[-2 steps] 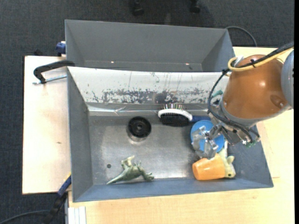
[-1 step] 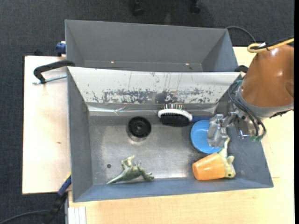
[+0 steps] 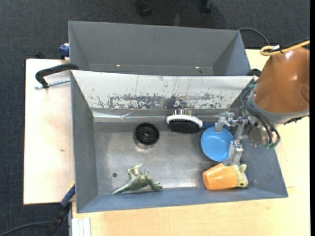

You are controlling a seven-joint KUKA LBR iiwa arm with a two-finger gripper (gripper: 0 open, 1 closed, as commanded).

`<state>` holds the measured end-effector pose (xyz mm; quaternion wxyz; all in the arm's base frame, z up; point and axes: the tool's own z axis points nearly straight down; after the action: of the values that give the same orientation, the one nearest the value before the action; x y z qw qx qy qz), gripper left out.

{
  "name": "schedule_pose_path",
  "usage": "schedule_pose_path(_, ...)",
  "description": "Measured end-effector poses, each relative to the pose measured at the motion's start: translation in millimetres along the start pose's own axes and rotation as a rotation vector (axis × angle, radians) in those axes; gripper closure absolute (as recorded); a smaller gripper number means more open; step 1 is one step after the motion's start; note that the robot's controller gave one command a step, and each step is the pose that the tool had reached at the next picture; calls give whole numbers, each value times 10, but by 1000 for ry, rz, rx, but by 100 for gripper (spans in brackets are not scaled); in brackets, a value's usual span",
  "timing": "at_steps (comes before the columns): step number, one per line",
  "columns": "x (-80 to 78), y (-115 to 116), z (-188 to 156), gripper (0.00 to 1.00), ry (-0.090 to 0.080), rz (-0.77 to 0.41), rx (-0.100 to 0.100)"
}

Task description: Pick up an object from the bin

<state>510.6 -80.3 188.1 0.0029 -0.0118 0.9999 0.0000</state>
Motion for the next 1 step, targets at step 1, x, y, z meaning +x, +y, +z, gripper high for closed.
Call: schedule_pose_path(1, 11, 233, 1144, 0, 8, 226, -3)
